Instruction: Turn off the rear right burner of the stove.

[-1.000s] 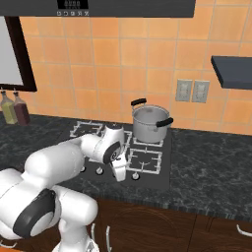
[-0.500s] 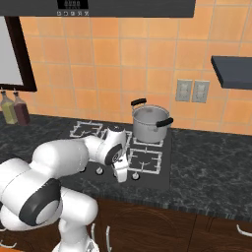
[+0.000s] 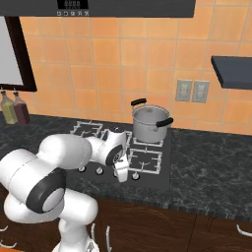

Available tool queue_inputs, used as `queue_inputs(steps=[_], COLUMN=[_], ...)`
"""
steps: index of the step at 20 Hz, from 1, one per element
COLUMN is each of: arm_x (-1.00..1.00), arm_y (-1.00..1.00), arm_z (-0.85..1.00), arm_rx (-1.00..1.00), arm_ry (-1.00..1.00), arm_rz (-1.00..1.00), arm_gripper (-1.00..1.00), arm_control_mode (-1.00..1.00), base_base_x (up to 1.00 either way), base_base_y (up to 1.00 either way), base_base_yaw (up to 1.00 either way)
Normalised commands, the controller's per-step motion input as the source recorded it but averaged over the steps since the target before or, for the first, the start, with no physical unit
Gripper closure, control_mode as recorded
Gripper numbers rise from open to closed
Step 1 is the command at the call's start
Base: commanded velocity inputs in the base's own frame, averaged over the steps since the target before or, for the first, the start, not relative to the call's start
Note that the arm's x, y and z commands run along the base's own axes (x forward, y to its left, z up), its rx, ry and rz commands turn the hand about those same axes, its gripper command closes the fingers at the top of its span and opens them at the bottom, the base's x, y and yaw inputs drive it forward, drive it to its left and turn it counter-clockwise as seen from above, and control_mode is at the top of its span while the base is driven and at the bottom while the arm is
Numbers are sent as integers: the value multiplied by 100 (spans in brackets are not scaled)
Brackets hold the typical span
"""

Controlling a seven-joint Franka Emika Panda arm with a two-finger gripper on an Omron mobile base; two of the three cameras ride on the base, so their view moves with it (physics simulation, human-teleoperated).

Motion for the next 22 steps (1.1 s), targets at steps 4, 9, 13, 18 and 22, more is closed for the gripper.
queue_inputs(steps=[4, 9, 13, 18, 22], arm_x=[9, 14, -1, -10, 0], arm_y=[0, 0, 0, 0, 0], arm_z=[-12, -9, -14, -19, -15], arm_rx=[0, 0, 0, -1, 0], arm_ry=[0, -1, -1, -7, -8], arm_rz=[0, 0, 0, 0, 0], arm_gripper=[-100, -100, -100, -100, -100], arm_control_mode=[-100, -100, -100, -100, -100], base_base_x=[0, 0, 0, 0, 0], base_base_y=[0, 0, 0, 0, 0], base_base_yaw=[0, 0, 0, 0, 0])
